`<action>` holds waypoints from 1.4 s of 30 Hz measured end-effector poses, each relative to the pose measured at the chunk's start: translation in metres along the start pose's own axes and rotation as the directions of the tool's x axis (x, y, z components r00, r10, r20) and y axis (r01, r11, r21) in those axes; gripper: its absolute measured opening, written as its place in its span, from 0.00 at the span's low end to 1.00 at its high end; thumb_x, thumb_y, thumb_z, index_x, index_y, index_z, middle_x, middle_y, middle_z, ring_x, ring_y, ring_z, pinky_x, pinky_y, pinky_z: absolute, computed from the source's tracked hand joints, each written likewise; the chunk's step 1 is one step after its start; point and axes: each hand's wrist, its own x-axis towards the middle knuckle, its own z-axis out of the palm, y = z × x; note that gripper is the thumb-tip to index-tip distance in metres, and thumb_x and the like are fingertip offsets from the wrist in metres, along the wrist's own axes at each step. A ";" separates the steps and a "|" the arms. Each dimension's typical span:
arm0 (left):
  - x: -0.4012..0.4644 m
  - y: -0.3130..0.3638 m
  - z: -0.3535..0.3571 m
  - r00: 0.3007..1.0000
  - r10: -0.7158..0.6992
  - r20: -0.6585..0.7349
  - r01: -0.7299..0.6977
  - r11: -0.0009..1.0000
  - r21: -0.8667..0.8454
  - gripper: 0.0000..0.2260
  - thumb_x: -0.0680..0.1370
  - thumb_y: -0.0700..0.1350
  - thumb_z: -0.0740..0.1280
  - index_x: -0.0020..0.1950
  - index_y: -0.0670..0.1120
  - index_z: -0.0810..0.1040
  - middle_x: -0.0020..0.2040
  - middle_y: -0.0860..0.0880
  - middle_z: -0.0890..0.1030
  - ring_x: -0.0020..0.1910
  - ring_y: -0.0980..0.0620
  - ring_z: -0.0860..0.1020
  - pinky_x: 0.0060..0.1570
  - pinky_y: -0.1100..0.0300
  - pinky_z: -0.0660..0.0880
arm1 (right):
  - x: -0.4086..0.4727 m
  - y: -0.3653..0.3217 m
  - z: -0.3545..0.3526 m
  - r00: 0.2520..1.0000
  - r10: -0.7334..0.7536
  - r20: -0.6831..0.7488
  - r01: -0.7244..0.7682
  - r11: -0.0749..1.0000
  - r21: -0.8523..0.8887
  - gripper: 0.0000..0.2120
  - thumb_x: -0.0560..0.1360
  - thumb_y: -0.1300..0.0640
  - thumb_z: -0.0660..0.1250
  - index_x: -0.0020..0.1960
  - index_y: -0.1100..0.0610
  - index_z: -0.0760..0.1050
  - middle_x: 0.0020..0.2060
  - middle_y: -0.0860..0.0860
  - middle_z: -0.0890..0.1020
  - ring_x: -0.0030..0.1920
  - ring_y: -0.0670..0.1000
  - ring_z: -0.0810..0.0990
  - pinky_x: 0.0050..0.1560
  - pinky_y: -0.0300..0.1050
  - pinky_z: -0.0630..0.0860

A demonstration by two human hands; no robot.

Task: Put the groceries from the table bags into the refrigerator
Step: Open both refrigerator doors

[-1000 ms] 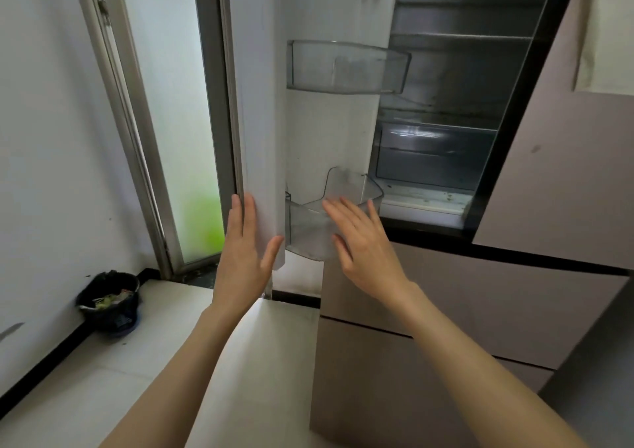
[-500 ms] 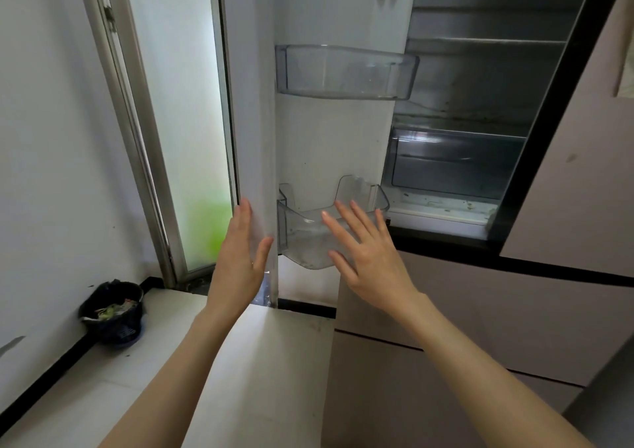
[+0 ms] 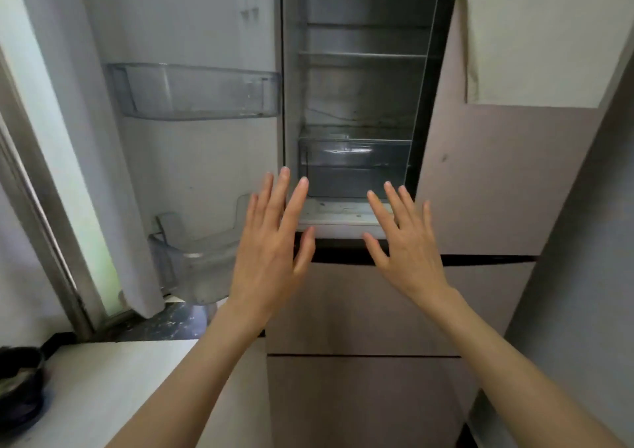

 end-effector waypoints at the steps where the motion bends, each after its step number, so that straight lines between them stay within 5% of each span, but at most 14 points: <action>1: 0.009 0.010 0.014 0.999 0.010 0.037 -0.009 0.999 -0.038 0.27 0.79 0.48 0.57 0.76 0.47 0.51 0.76 0.45 0.53 0.76 0.48 0.48 0.73 0.46 0.54 | 0.002 0.017 -0.003 1.000 0.031 0.006 -0.031 0.999 -0.027 0.28 0.77 0.46 0.56 0.75 0.51 0.55 0.75 0.56 0.58 0.75 0.57 0.53 0.71 0.60 0.46; 5: 0.044 0.046 0.077 0.982 0.004 0.190 0.025 0.989 -0.149 0.26 0.80 0.53 0.50 0.75 0.52 0.44 0.77 0.52 0.46 0.75 0.56 0.42 0.74 0.55 0.46 | 0.013 0.081 -0.005 0.989 0.127 0.081 -0.119 0.988 -0.102 0.30 0.79 0.49 0.58 0.76 0.50 0.49 0.76 0.54 0.50 0.76 0.57 0.47 0.72 0.60 0.43; 11: 0.108 0.075 0.160 0.880 -0.081 0.468 0.287 0.876 -0.388 0.26 0.82 0.51 0.51 0.76 0.49 0.43 0.77 0.54 0.43 0.73 0.60 0.39 0.71 0.63 0.41 | 0.046 0.148 0.008 0.976 0.158 0.149 -0.128 0.973 -0.194 0.31 0.79 0.48 0.56 0.76 0.50 0.43 0.74 0.51 0.37 0.75 0.55 0.38 0.72 0.58 0.37; 15: 0.138 0.088 0.185 0.801 -0.113 0.588 0.459 0.747 -0.482 0.27 0.82 0.52 0.51 0.76 0.50 0.42 0.77 0.54 0.43 0.75 0.57 0.44 0.73 0.59 0.45 | 0.056 0.168 0.017 0.965 0.182 0.187 -0.143 0.969 -0.200 0.32 0.80 0.48 0.55 0.76 0.49 0.42 0.74 0.50 0.35 0.75 0.54 0.36 0.71 0.56 0.36; 20: 0.139 0.098 0.197 0.804 -0.153 0.574 0.541 0.589 -0.601 0.27 0.81 0.42 0.55 0.76 0.55 0.46 0.77 0.55 0.51 0.74 0.56 0.53 0.69 0.60 0.56 | 0.053 0.175 0.023 0.965 0.174 0.198 -0.137 0.973 -0.185 0.32 0.80 0.48 0.55 0.76 0.48 0.39 0.70 0.48 0.31 0.72 0.52 0.31 0.71 0.55 0.35; 26: 0.135 0.093 0.195 0.805 -0.130 0.579 0.528 0.604 -0.598 0.28 0.80 0.38 0.53 0.75 0.58 0.47 0.77 0.53 0.46 0.75 0.55 0.47 0.70 0.59 0.51 | 0.047 0.166 0.028 0.956 0.221 0.191 -0.207 0.974 -0.088 0.33 0.80 0.45 0.53 0.71 0.46 0.31 0.71 0.47 0.31 0.73 0.51 0.32 0.73 0.54 0.36; 31: 0.128 0.093 0.188 0.803 -0.101 0.587 0.510 0.625 -0.591 0.29 0.80 0.35 0.52 0.75 0.58 0.47 0.77 0.52 0.46 0.75 0.55 0.47 0.70 0.59 0.50 | 0.033 0.161 0.027 0.950 0.238 0.200 -0.234 0.971 -0.047 0.34 0.80 0.45 0.54 0.75 0.50 0.35 0.73 0.46 0.32 0.74 0.49 0.32 0.75 0.54 0.39; 39: 0.092 0.104 0.160 0.844 0.171 0.508 0.276 0.674 -0.685 0.28 0.79 0.35 0.54 0.73 0.60 0.52 0.71 0.68 0.49 0.69 0.73 0.40 0.73 0.59 0.45 | -0.006 0.142 0.025 0.931 0.363 -0.027 -0.352 0.917 0.189 0.42 0.72 0.35 0.57 0.75 0.51 0.40 0.76 0.47 0.40 0.76 0.47 0.40 0.74 0.47 0.47; 42: 0.083 0.119 0.149 0.886 0.224 0.407 0.166 0.664 -0.729 0.26 0.79 0.35 0.56 0.72 0.58 0.60 0.66 0.77 0.52 0.69 0.75 0.44 0.69 0.69 0.49 | -0.028 0.145 0.006 0.917 0.391 -0.077 -0.358 0.893 0.275 0.40 0.73 0.37 0.59 0.75 0.49 0.40 0.75 0.45 0.43 0.76 0.44 0.43 0.74 0.45 0.49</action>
